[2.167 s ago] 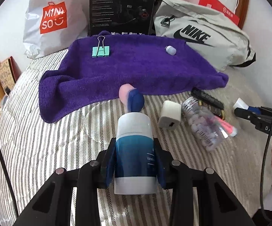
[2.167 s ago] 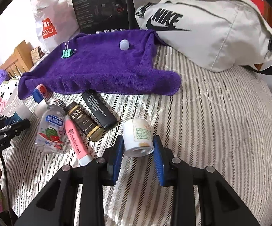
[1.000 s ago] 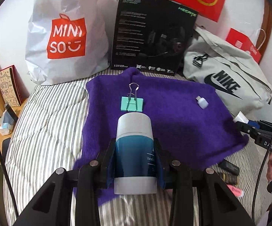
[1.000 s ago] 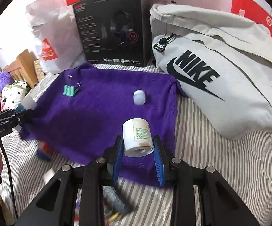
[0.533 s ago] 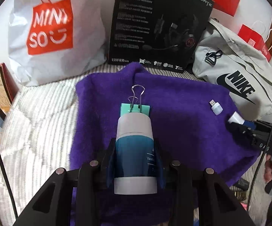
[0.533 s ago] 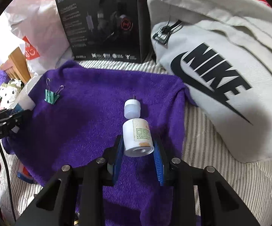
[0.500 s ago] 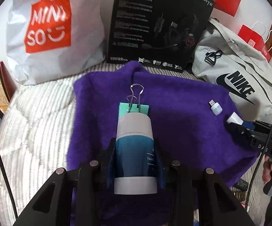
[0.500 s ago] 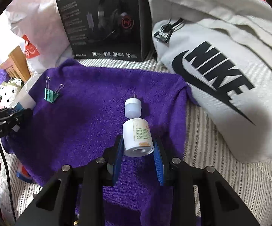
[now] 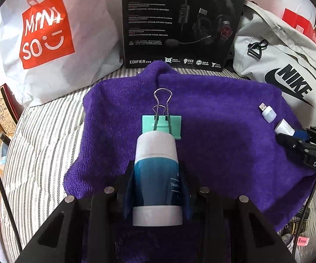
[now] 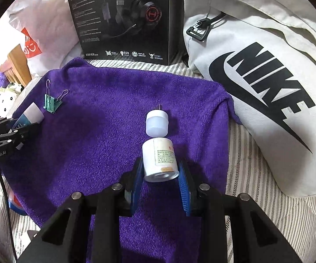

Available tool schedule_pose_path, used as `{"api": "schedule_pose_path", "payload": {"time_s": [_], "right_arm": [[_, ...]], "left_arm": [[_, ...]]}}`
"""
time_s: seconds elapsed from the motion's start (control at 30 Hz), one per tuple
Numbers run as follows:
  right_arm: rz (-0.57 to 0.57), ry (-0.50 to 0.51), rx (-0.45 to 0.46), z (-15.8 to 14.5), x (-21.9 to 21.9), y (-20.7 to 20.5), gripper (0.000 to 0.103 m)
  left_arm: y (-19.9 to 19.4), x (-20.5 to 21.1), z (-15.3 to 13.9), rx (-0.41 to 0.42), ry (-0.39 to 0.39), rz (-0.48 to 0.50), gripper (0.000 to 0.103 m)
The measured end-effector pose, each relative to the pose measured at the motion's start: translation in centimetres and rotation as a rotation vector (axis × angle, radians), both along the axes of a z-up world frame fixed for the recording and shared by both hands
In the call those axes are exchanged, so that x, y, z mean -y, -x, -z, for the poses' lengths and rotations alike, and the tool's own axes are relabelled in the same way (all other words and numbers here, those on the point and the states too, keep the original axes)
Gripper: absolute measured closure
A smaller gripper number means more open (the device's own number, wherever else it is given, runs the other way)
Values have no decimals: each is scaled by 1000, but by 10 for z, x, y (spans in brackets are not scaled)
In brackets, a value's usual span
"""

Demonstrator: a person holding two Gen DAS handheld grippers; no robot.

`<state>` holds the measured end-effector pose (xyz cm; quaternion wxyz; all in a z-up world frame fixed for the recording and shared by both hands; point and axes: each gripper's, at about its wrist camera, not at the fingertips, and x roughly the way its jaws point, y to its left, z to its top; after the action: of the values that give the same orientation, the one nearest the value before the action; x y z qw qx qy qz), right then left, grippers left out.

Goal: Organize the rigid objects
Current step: 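Carry the deodorant beside the clip while the right tool carries the jar beside the adapter, then open both tools and lift them away from the towel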

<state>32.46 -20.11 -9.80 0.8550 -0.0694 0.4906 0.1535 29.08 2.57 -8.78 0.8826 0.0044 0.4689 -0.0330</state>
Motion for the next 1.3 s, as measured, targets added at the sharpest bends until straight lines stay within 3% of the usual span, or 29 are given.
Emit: {"api": "schedule_pose_path", "payload": {"time_s": [0.13, 0.47, 0.73, 0.9, 0.97, 1.1, 1.17, 1.3], "right_arm": [[-13, 16, 13, 1, -1, 1, 72], [-39, 9, 9, -1, 4, 2, 72], [-64, 23, -15, -2, 2, 5, 69], [-68, 8, -39, -5, 2, 13, 58], [-54, 7, -33, -8, 3, 18, 49], [-27, -17, -20, -19, 9, 31, 46], [-1, -29, -9, -29, 15, 41, 38], [60, -52, 6, -45, 30, 59, 32]], "left_arm": [[0, 6, 1, 3, -45, 14, 68], [6, 2, -1, 1, -25, 14, 66], [13, 10, -1, -27, -31, 37, 44], [15, 13, -1, -56, -25, 41, 31], [18, 15, -3, -56, -24, 35, 31], [35, 11, -17, -27, 37, 5, 31], [43, 9, -24, -14, 64, -6, 31], [66, 10, -39, 4, 122, -11, 31]]}}
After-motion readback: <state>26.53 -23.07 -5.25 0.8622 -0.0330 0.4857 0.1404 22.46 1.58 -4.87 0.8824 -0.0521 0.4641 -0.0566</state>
